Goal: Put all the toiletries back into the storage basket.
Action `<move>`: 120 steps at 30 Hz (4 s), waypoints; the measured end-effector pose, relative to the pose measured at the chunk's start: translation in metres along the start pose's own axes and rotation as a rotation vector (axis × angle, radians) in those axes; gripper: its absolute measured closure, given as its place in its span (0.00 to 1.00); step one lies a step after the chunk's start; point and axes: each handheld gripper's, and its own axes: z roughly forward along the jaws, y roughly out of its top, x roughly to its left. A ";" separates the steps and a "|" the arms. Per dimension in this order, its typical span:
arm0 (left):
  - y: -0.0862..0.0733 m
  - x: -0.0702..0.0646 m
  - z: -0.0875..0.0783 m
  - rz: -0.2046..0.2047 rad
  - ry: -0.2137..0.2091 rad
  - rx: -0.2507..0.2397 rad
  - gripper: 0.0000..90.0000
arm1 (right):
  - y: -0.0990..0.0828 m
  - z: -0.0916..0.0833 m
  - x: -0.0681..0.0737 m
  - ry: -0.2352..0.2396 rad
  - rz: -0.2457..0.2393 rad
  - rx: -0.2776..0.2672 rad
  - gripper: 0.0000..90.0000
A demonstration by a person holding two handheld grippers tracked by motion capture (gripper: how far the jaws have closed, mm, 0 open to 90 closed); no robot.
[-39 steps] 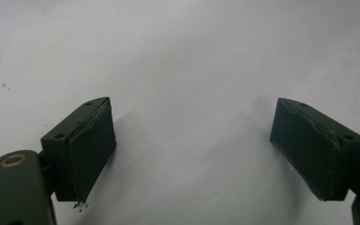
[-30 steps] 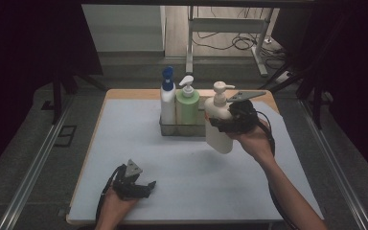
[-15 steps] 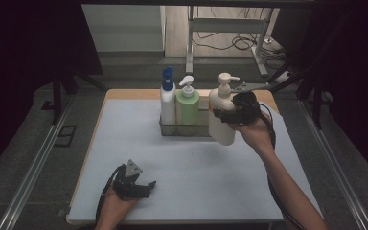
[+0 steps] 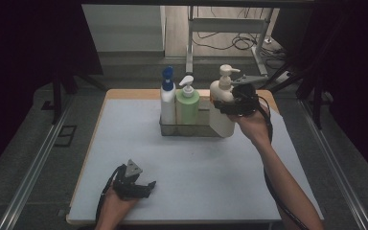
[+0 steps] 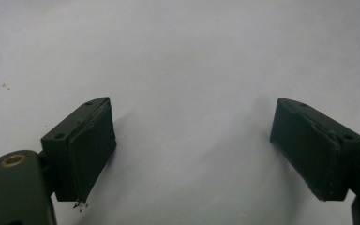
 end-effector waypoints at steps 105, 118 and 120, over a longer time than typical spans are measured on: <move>0.000 0.000 0.000 -0.001 -0.003 0.003 0.16 | -0.033 0.088 -0.013 -0.069 0.049 0.014 0.41; 0.000 0.000 0.000 0.001 -0.003 0.005 0.16 | -0.040 0.087 -0.019 -0.070 0.082 0.024 0.40; 0.000 0.000 0.000 0.001 -0.003 0.005 0.16 | -0.040 0.087 -0.020 -0.066 0.080 0.022 0.40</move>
